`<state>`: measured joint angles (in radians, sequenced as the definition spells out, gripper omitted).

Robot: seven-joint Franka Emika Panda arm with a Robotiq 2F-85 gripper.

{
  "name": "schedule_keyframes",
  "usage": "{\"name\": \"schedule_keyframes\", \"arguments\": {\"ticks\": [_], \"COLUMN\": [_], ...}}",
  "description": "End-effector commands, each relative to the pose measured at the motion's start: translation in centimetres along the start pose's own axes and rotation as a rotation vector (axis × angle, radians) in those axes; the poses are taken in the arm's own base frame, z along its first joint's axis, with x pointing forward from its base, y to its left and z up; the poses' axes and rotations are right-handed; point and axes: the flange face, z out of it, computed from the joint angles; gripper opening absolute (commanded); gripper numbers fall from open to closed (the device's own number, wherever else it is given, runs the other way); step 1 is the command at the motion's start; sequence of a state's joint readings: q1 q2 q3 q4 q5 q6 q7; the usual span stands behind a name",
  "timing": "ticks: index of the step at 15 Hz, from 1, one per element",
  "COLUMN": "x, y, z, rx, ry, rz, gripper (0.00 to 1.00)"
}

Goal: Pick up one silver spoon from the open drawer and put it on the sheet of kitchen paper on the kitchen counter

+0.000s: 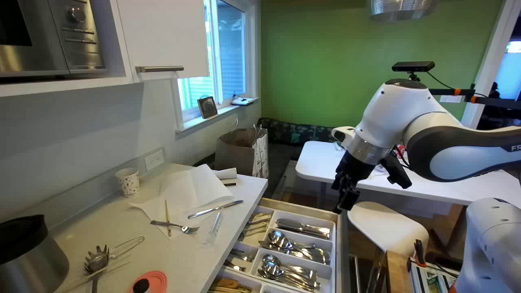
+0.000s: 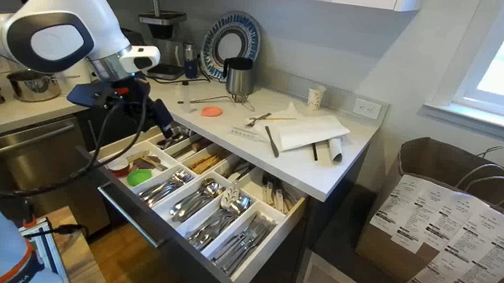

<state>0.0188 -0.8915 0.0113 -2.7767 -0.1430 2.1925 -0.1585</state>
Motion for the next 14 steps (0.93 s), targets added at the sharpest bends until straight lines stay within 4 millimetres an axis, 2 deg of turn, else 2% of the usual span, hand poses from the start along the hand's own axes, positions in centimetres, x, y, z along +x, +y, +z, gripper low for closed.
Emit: {"name": "schedule_keyframes", "arguments": {"ticks": [1, 3, 14], "x": [-0.5, -0.9, -0.8], "y": [-0.3, -0.5, -0.5], "z": [1.0, 2.1, 2.1], "rx": [0.006, 0.013, 0.013], "ry": [-0.025, -0.050, -0.052], "rz": [-0.003, -0.006, -0.006], "gripper": [1.00, 1.00, 1.00]}}
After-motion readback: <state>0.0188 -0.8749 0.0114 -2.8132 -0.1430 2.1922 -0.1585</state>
